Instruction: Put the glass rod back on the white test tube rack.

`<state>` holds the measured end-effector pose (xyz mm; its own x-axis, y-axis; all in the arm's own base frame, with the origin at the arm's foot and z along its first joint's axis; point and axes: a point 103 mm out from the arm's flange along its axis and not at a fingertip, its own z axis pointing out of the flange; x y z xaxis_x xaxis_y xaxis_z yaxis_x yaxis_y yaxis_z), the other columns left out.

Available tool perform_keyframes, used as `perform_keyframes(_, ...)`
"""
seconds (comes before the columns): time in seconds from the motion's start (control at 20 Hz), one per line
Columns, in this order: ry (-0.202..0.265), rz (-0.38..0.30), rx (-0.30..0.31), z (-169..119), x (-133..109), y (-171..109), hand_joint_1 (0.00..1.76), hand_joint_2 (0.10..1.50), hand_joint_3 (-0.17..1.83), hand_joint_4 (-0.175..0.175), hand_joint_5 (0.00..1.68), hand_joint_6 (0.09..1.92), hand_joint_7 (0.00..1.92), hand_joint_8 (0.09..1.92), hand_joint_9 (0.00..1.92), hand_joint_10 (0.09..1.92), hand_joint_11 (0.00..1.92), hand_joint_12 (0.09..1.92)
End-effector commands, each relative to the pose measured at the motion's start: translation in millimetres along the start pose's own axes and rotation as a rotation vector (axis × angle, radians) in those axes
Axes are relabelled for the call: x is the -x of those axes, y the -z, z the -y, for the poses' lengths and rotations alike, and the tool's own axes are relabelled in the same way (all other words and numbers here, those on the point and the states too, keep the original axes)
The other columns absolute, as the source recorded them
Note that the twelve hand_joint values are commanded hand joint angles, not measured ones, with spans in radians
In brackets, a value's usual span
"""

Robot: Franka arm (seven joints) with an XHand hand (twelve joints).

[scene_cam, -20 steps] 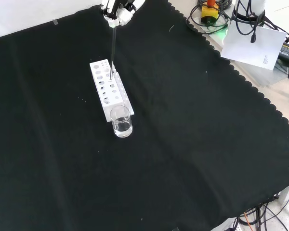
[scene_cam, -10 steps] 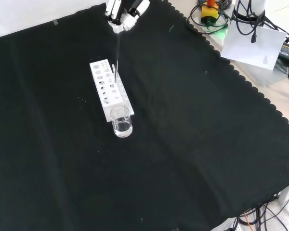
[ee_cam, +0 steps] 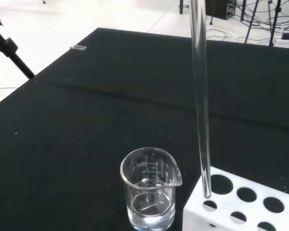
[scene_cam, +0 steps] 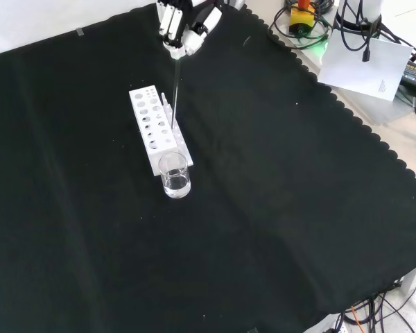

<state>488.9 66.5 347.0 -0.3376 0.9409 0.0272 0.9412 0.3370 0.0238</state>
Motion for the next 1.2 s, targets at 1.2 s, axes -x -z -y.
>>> perform_keyframes(1.2,0.002,0.008,-0.014,-18,13,-18,1.29,1.18,-0.17,-0.175,1.07,0.58,1.02,1.29,1.51,1.17,1.6,0.92)
